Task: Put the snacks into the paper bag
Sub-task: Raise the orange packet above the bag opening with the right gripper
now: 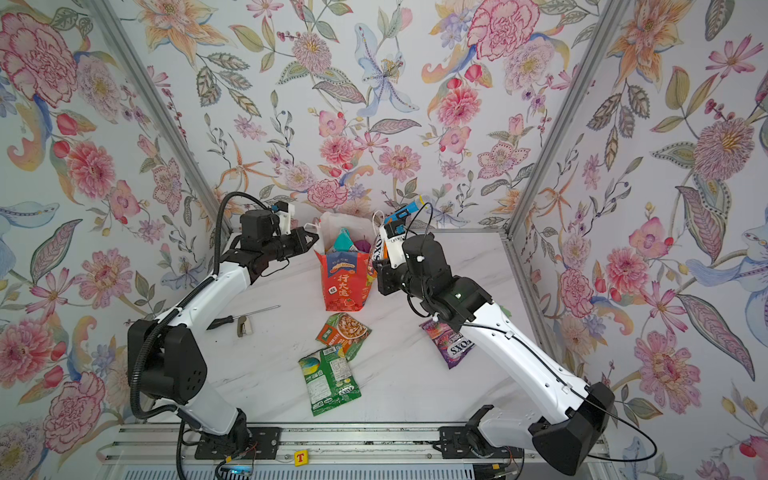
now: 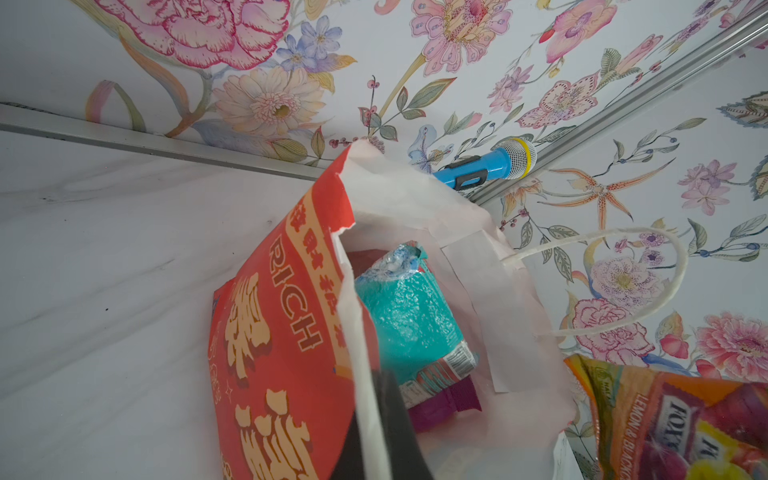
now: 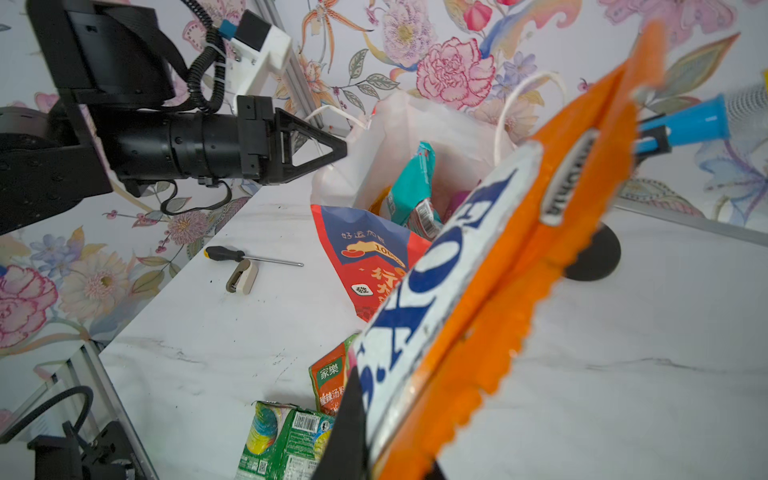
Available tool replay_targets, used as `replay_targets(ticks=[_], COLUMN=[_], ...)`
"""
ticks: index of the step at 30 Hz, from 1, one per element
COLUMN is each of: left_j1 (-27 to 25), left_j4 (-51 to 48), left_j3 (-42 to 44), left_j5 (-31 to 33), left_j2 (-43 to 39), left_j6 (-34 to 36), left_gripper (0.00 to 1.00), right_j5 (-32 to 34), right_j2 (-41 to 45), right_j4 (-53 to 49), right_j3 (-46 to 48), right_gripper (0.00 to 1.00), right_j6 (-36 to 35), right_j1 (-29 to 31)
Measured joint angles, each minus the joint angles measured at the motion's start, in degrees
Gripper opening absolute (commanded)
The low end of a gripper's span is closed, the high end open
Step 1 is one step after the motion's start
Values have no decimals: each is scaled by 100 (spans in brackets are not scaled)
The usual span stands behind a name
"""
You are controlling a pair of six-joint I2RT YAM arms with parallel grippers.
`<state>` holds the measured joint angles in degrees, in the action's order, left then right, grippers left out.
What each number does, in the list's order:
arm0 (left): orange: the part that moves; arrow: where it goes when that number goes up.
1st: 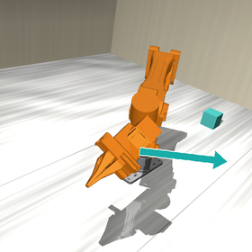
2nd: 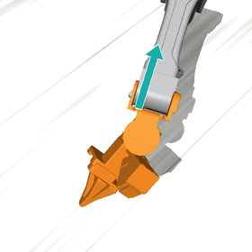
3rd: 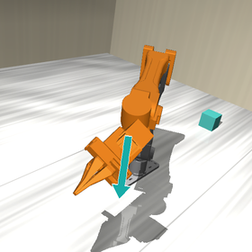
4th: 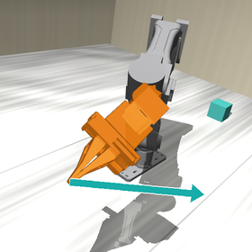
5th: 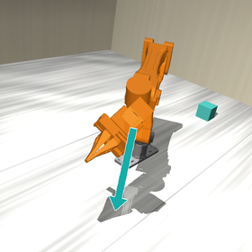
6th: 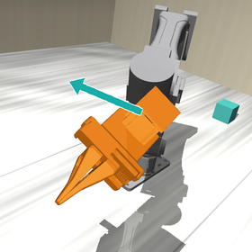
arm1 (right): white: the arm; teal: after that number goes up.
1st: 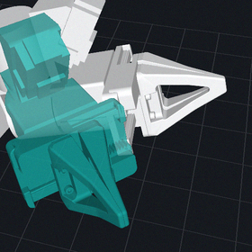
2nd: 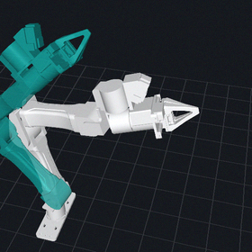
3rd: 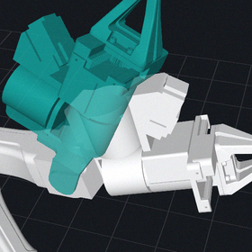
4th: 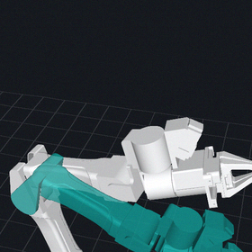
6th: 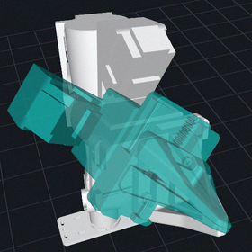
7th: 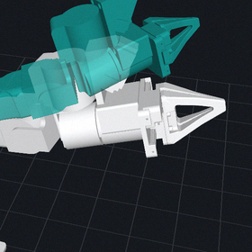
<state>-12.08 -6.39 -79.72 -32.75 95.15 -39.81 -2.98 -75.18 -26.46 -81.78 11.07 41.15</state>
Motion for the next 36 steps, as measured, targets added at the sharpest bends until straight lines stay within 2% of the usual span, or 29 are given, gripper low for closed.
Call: replay_targets(ticks=[8, 23, 36], left_j1=[0, 0, 0], left_j4=[0, 2, 7], left_j3=[0, 0, 0], left_j5=[13, 15, 15], left_j2=[2, 9, 11], left_j6=[-2, -4, -66], left_gripper=[0, 0, 0], right_j5=[-767, -1720, -1917], right_j2=[-966, -3104, -4249], right_j4=[-682, -1655, -1982], right_j3=[-1740, -4527, -5772], right_gripper=[0, 0, 0], right_j6=[-870, -1541, -1626], right_j1=[-146, -605, -798])
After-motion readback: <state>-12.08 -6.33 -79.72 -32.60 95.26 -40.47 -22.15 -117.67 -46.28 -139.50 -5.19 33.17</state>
